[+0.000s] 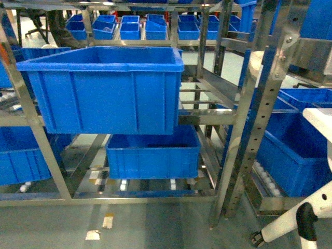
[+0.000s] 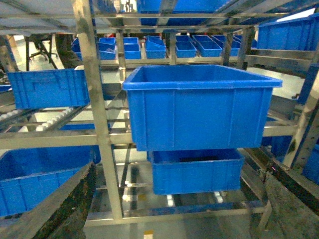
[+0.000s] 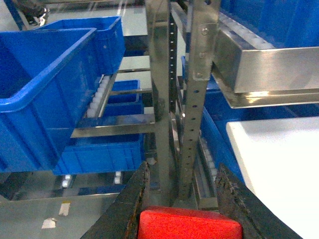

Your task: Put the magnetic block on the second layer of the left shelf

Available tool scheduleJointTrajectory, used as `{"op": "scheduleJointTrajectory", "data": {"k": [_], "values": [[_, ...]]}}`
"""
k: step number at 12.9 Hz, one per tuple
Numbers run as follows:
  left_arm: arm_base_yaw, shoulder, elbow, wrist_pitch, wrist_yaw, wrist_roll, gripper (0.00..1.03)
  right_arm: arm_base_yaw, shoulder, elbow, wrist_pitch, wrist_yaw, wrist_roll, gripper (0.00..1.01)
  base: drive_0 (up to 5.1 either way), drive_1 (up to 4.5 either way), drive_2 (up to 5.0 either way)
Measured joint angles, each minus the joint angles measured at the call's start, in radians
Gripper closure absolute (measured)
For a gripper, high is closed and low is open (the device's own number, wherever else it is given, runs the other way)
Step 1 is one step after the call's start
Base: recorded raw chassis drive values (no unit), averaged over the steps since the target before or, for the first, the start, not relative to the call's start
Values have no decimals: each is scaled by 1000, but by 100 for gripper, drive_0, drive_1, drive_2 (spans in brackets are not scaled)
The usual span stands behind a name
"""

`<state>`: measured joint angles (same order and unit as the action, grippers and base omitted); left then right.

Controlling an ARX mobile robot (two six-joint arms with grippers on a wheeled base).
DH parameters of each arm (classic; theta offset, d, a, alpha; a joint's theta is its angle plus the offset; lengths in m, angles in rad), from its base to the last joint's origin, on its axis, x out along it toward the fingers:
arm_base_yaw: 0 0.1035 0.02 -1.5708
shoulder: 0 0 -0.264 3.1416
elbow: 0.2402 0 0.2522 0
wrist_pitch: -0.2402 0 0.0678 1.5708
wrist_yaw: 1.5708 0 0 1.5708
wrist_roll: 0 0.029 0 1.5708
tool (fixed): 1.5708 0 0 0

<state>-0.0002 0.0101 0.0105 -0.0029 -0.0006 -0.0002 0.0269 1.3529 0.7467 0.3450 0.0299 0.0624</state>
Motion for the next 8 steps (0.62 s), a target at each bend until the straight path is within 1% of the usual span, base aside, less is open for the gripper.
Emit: {"op": "scheduleJointTrajectory", "data": {"k": [8], "values": [[0, 0, 0, -2, 1, 0, 5, 0, 0, 0, 0, 0, 0, 68, -495, 241, 241]]}}
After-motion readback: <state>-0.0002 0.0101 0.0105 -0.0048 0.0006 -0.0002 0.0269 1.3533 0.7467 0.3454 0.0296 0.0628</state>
